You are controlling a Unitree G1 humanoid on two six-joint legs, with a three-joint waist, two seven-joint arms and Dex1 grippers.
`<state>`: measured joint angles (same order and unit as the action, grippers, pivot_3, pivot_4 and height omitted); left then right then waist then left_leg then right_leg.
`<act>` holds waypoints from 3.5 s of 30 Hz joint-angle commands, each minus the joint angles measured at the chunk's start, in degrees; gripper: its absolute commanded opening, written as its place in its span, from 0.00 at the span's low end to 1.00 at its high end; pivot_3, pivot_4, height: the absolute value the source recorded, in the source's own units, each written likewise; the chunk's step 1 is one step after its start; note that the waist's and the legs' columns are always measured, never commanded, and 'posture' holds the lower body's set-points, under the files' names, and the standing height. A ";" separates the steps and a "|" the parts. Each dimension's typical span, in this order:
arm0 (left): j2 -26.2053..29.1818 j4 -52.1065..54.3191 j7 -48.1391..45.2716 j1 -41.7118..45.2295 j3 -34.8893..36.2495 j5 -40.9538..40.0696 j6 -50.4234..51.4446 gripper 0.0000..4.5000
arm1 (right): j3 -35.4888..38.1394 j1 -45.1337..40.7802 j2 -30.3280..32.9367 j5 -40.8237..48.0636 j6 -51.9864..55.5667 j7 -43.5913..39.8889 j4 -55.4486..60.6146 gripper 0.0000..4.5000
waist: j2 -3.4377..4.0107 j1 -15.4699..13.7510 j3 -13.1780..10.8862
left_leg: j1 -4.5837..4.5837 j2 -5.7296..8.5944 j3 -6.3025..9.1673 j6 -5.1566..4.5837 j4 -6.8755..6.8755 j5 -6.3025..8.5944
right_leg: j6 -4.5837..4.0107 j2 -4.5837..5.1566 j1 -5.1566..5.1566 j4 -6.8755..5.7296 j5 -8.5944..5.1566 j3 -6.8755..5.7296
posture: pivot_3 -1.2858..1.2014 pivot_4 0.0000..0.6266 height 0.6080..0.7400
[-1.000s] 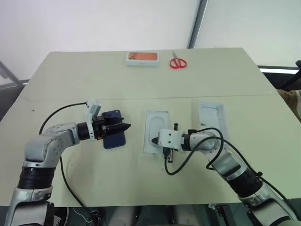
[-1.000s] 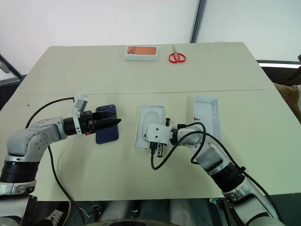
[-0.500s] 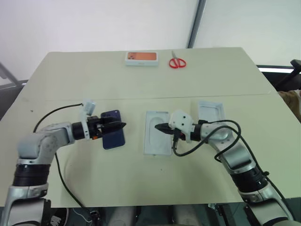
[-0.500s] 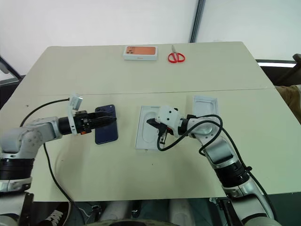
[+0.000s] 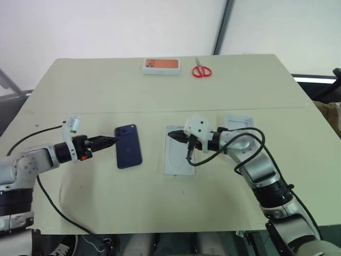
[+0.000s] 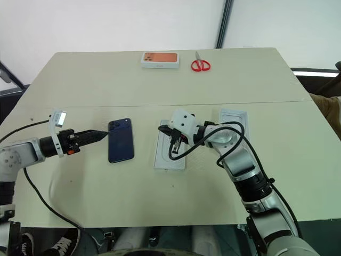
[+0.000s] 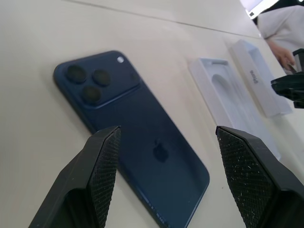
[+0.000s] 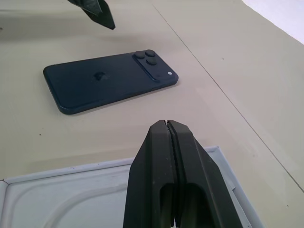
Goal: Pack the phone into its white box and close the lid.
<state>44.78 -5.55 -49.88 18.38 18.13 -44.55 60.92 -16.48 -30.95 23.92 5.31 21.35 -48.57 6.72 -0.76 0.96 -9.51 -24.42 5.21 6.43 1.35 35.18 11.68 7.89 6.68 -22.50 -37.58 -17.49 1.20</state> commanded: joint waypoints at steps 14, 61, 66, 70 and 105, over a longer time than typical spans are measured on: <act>-3.72 -4.66 10.71 2.55 4.39 -2.35 9.08 0.75 | -12.96 -11.81 -12.63 -14.33 -8.57 6.75 -17.87 0.01 | -0.02 0.20 0.01 | -0.01 0.01 -0.06 0.24 -0.02 -0.14 | -0.01 -0.03 -0.22 -0.28 0.00 0.06 | 0.52 0.24 1.00; -21.33 -1.32 23.02 8.95 -1.03 1.13 23.52 0.75 | -16.80 -16.28 -17.50 -22.86 -6.99 1.19 -29.21 0.01 | 0.22 -0.86 0.42 | 0.55 0.18 0.07 0.11 -0.01 -0.05 | -0.01 0.08 0.36 -0.37 -0.01 0.03 | 0.52 0.24 1.00; -20.25 -2.32 22.55 9.53 0.22 1.96 22.73 0.75 | -16.74 -15.79 -17.26 -23.10 -7.00 1.24 -28.69 0.01 | 0.22 -0.59 0.42 | 0.55 0.18 0.07 0.14 -0.02 -0.06 | -0.01 0.07 0.35 -0.37 -0.01 0.03 | 0.52 0.24 1.00; -18.75 -3.16 21.68 9.34 1.84 1.81 21.56 0.75 | -16.63 -15.66 -17.29 -23.07 -6.99 1.33 -28.50 0.01 | 0.22 -0.34 0.41 | 0.55 0.18 0.08 0.14 -0.04 -0.06 | -0.01 0.07 0.33 -0.37 -0.01 0.03 | 0.52 0.24 1.00; -23.92 -6.40 20.21 9.08 18.44 -8.98 18.76 0.01 | 0.13 -12.13 -18.24 -1.63 3.20 -3.38 -11.57 0.00 | 0.05 0.15 0.36 | 0.06 0.06 0.06 0.25 -0.05 -0.13 | -0.02 -0.01 0.00 -0.34 -0.02 0.03 | 0.52 0.24 1.00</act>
<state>20.24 -12.69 -28.74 26.31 33.34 -50.32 80.65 -20.28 -42.70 6.27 -1.97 21.53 -50.40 -9.94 -0.71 1.11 -9.15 -24.45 5.25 6.49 1.66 35.13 11.51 7.87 6.66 -22.55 -37.94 -17.50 1.23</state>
